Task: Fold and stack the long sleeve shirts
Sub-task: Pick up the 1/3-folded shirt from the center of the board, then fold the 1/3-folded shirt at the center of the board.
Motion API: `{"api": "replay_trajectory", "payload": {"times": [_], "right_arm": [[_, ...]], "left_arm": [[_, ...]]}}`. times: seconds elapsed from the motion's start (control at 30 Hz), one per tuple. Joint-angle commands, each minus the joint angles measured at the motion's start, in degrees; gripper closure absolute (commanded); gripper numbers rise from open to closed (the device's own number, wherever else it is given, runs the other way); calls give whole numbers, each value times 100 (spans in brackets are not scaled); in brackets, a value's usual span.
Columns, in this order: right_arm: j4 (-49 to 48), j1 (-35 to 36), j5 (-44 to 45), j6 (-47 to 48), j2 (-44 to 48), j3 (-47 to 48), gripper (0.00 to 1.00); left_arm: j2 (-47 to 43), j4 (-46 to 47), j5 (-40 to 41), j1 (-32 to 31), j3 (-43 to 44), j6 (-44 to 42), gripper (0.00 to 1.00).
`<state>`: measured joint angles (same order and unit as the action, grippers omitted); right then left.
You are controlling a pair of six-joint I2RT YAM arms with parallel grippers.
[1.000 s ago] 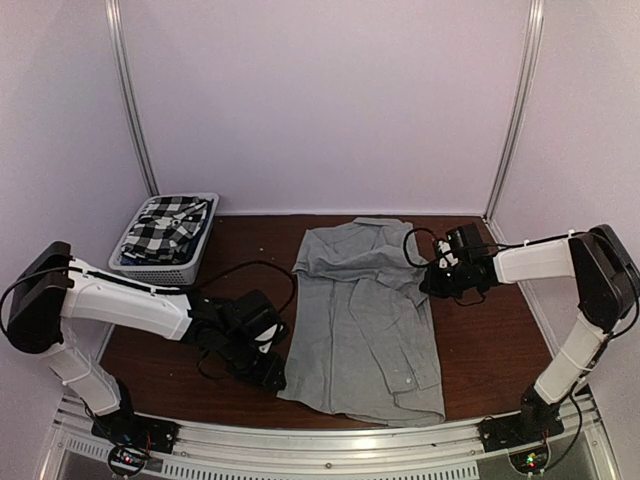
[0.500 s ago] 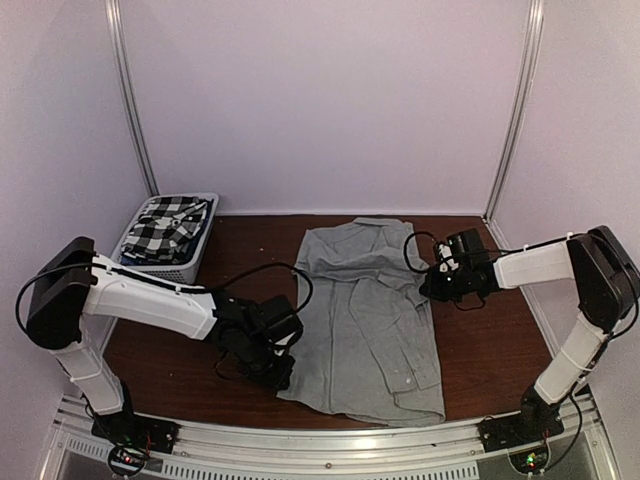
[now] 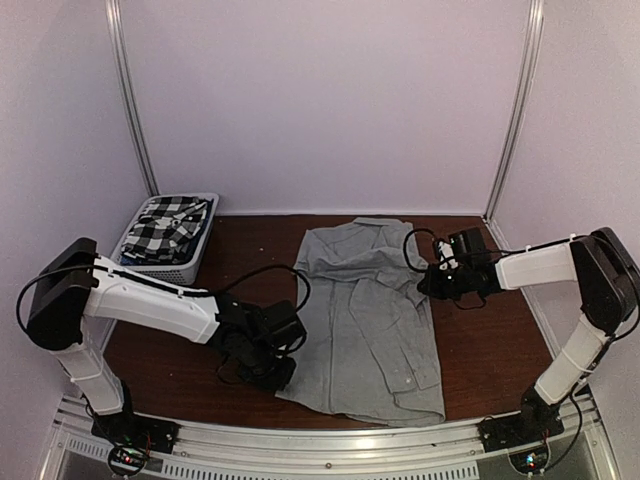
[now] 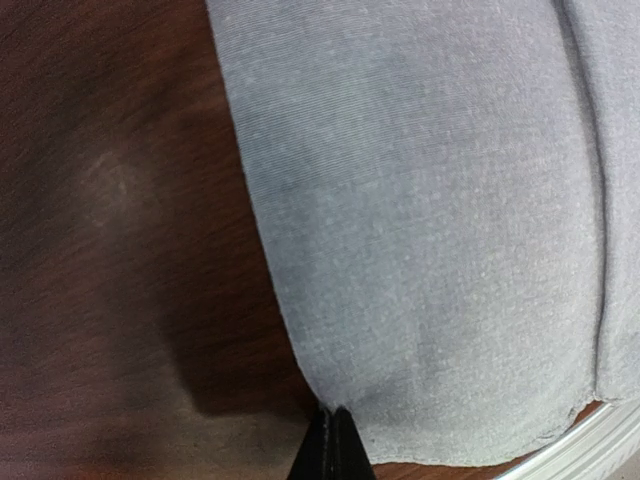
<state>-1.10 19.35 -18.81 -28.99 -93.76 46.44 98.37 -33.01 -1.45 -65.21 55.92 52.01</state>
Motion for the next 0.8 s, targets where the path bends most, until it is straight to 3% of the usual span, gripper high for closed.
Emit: {"api": "replay_trajectory", "payload": {"times": [0.0,0.37,0.77], "right_arm": [[-131,63,-100,-87,104,61,100],[-140,450,-430,-175,-104,544,100],[1079,452,-193,315,-449,2963,100]], "left_arm": [[-248,-328,488,157,-201,267,100],[-1205,-441,649,1318,-1038,-38,100],[-1458,-814,741,1220,-376,-919,100]]}}
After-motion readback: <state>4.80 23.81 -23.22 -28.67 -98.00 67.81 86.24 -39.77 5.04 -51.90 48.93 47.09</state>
